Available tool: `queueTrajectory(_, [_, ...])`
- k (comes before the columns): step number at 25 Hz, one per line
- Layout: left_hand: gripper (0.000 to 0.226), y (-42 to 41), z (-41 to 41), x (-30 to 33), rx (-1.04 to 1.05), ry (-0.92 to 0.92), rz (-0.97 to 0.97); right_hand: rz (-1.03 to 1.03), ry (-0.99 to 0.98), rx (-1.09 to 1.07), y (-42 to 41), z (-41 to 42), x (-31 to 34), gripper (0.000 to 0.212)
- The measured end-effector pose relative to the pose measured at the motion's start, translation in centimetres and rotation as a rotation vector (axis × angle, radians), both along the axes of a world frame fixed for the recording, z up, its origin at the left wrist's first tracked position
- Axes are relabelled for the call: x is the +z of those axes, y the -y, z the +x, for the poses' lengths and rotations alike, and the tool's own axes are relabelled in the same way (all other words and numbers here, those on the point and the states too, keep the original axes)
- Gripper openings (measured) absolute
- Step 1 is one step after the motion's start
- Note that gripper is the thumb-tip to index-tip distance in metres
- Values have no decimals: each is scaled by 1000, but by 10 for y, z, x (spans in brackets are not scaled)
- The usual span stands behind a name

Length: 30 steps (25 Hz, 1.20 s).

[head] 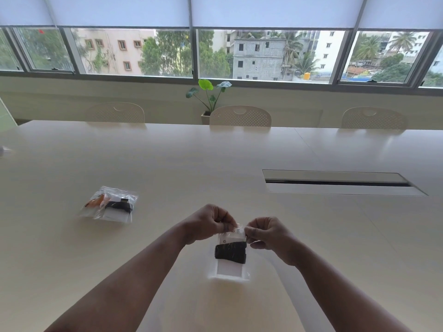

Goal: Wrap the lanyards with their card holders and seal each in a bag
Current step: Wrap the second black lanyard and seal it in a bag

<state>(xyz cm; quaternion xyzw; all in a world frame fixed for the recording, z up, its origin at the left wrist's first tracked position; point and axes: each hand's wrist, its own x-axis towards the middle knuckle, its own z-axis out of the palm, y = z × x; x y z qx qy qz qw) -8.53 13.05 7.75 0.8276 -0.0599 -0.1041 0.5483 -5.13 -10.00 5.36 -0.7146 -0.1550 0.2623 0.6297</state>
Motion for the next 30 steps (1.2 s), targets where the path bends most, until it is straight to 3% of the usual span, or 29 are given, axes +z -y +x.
queueTrajectory(6, [20,3,-1,-1,-69,-3,104,-182,16,28,-2,-2,3,14])
queueTrajectory(16, [11,2,-2,-5,-142,-53,161,-258,-97,27,-2,-7,3,11])
queueTrajectory(28, [12,4,-6,-15,-138,-108,129,-247,-128,139,-3,-12,2,7])
queueTrajectory(30, [14,6,-7,-18,-142,-109,113,-192,-161,154,-4,-13,0,14])
